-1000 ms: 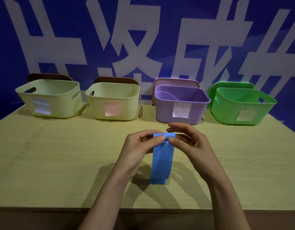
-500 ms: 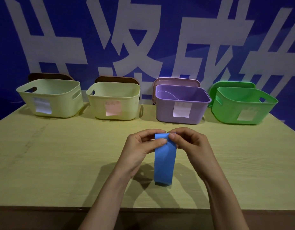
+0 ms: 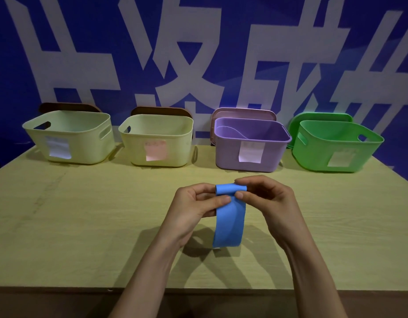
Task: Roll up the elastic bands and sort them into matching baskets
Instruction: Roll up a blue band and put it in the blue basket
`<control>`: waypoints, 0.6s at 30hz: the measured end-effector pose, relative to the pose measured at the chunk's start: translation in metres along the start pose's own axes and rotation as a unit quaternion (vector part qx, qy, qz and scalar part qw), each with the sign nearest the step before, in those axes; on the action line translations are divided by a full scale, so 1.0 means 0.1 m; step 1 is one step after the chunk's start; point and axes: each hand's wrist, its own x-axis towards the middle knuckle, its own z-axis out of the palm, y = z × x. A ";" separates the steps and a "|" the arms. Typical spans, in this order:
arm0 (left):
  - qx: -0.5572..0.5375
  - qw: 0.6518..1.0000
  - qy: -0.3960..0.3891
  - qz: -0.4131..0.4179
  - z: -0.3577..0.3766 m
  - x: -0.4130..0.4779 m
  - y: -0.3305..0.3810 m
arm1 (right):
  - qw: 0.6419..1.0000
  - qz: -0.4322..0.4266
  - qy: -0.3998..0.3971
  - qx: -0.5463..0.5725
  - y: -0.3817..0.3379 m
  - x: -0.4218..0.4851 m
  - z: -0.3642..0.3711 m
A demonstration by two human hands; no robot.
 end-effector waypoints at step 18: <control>-0.027 0.996 0.037 0.075 0.01 0.01 0.00 | 0.998 0.033 -0.040 -0.046 0.03 -0.02 0.05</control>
